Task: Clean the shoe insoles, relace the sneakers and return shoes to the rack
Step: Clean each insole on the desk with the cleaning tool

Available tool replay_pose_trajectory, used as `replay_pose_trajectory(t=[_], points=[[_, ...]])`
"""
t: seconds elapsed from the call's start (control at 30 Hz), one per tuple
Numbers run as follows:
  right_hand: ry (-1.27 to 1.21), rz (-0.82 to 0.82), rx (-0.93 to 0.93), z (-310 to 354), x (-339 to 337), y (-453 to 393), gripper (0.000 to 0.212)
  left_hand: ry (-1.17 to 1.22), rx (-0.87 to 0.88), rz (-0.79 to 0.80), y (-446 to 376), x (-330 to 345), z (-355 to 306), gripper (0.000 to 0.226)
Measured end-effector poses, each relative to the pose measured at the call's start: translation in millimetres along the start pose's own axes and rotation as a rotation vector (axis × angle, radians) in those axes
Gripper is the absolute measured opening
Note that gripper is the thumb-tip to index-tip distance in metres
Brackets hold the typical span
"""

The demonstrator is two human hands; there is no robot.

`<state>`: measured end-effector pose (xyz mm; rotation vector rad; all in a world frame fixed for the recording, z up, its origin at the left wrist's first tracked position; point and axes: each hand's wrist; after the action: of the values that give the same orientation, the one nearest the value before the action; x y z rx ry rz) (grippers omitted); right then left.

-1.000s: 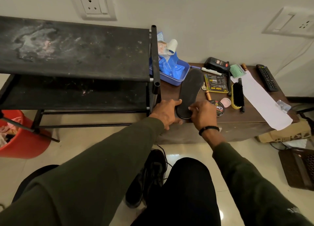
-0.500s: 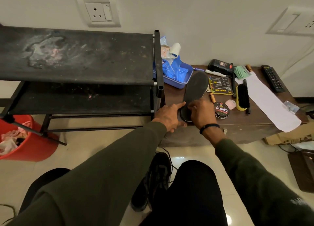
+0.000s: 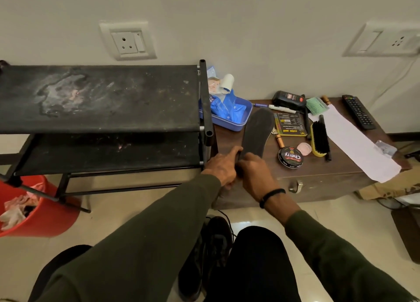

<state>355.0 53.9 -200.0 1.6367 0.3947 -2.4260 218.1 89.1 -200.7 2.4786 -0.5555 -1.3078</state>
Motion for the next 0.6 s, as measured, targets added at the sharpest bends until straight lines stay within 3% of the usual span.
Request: replay_pose_trajectory(t=[0.3, 0.4, 0.5, 0.6], points=[[-0.184, -0.138, 0.408, -21, -22, 35, 0.008, 0.042, 0.032, 0.006, 18, -6, -11, 0.083], [-0.451, -0.133, 0.610, -30, -27, 47, 0.005, -0.195, 0.079, -0.172, 28, 5, -13, 0.085], [-0.786, -0.198, 0.757, -40, -29, 55, 0.011, -0.447, 0.251, -0.354, 37, 23, -20, 0.080], [-1.047, -0.259, 0.849, -37, -39, 58, 0.010, -0.422, 0.369, -0.314, 32, 35, -26, 0.074]])
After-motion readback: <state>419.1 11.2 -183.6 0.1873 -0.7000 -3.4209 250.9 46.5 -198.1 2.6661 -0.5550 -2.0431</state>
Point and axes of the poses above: each hand's wrist, its own y-axis away from the middle knuckle, its own x-axis out of the palm, z = x × y, and after that the axes turned 2 degrees about -z, right-handed
